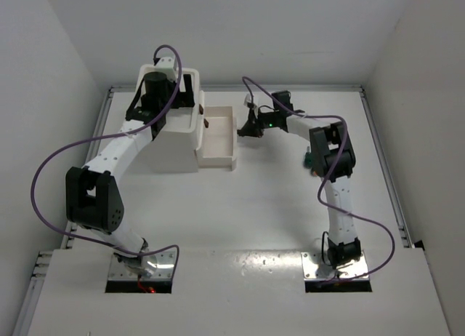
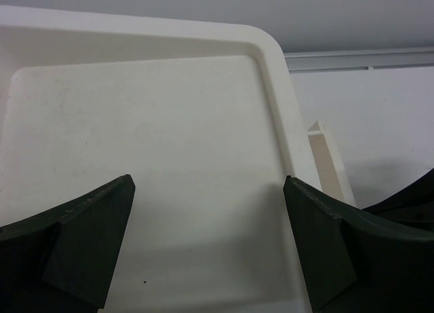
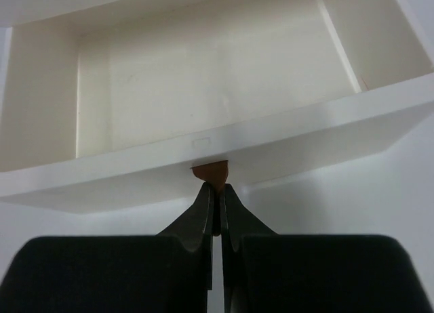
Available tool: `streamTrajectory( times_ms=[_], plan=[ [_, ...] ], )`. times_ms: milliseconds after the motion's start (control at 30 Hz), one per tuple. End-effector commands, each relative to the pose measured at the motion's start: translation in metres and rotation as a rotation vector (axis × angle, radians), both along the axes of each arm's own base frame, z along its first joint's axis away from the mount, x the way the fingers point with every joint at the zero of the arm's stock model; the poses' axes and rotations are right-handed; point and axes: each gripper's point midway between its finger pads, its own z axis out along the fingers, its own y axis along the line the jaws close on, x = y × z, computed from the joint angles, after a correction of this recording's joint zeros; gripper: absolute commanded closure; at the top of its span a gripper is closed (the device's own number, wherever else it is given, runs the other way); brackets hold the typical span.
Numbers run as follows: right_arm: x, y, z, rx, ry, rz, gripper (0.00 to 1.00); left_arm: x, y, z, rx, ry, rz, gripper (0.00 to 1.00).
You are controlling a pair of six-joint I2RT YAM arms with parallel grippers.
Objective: Sort the tools into containers
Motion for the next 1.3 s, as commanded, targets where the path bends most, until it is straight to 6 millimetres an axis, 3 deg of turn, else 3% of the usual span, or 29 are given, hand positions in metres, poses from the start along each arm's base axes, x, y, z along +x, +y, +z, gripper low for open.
streamTrajectory(
  times_ms=[0, 133, 167, 200, 233, 267, 367, 400, 467, 500, 533, 600, 633, 667, 700, 800, 833, 933, 967, 1033, 1167, 1267],
  plan=[
    [0.011, -0.018, 0.049, 0.019, -0.15, 0.0, 1.0, -0.1, 0.013, -0.165, 0.037, 0.648, 0.033, 0.0],
    [0.002, -0.02, 0.047, 0.003, -0.148, 0.014, 0.97, -0.098, 0.011, -0.165, 0.031, 0.65, 0.026, 0.0],
    [0.0, -0.021, 0.05, 0.002, -0.142, 0.014, 0.75, -0.098, 0.011, -0.165, 0.031, 0.65, 0.026, 0.0],
    [-0.001, -0.021, 0.055, 0.001, -0.139, 0.014, 0.33, -0.098, 0.011, -0.165, 0.031, 0.65, 0.026, 0.0],
    [0.002, -0.025, 0.06, 0.002, -0.148, 0.005, 0.2, -0.098, 0.011, -0.165, 0.031, 0.65, 0.026, 0.0],
    [-0.003, -0.026, 0.059, 0.002, -0.131, 0.002, 0.15, -0.098, 0.011, -0.165, 0.031, 0.65, 0.026, 0.0],
    [-0.003, -0.035, 0.084, 0.026, -0.128, -0.083, 0.15, -0.098, 0.011, -0.165, 0.031, 0.65, 0.026, 0.0],
    [0.006, -0.042, 0.098, 0.045, -0.17, -0.127, 0.17, -0.098, 0.011, -0.165, 0.031, 0.65, 0.026, 0.0],
    [0.013, -0.059, 0.109, 0.039, -0.114, -0.271, 0.3, -0.098, 0.011, -0.165, 0.031, 0.65, 0.026, 0.0],
    [0.016, -0.072, 0.129, 0.031, -0.108, -0.349, 0.39, -0.098, 0.011, -0.165, 0.031, 0.65, 0.026, 0.0],
    [0.028, -0.089, 0.134, -0.022, -0.078, -0.499, 0.53, -0.098, 0.011, -0.165, 0.031, 0.65, 0.026, 0.0],
    [0.025, -0.112, 0.136, -0.114, -0.027, -0.596, 0.65, -0.098, 0.011, -0.165, 0.031, 0.65, 0.026, 0.0],
    [0.01, -0.128, 0.131, -0.211, 0.046, -0.653, 0.71, -0.098, 0.011, -0.165, 0.031, 0.65, 0.026, 0.0],
    [0.0, -0.135, 0.127, -0.257, 0.074, -0.663, 0.71, -0.097, 0.013, -0.165, 0.037, 0.648, 0.033, 0.0],
    [-0.022, -0.151, 0.109, -0.349, 0.158, -0.689, 0.71, -0.097, 0.012, -0.165, 0.03, 0.649, 0.039, 0.0],
    [-0.058, -0.169, 0.105, -0.45, 0.229, -0.72, 0.66, -0.097, 0.012, -0.165, 0.03, 0.649, 0.039, 0.0],
    [-0.076, -0.174, 0.093, -0.486, 0.295, -0.735, 0.66, -0.097, 0.012, -0.165, 0.03, 0.649, 0.039, 0.0],
    [-0.092, -0.192, 0.081, -0.539, 0.393, -0.891, 0.66, -0.098, 0.009, -0.165, 0.033, 0.649, 0.03, 0.0],
    [-0.107, -0.197, 0.073, -0.561, 0.468, -0.905, 0.66, -0.096, 0.007, -0.162, 0.025, 0.642, 0.022, 0.0],
    [-0.118, -0.2, 0.063, -0.57, 0.534, -0.929, 0.66, -0.094, 0.006, -0.161, 0.016, 0.634, 0.027, 0.0],
    [-0.118, -0.209, 0.059, -0.574, 0.549, -0.998, 0.64, -0.091, 0.001, -0.158, 0.016, 0.623, 0.018, 0.0],
    [-0.124, -0.222, 0.048, -0.611, 0.578, -1.029, 0.49, -0.091, 0.001, -0.158, 0.016, 0.623, 0.018, 0.0]
  ],
)
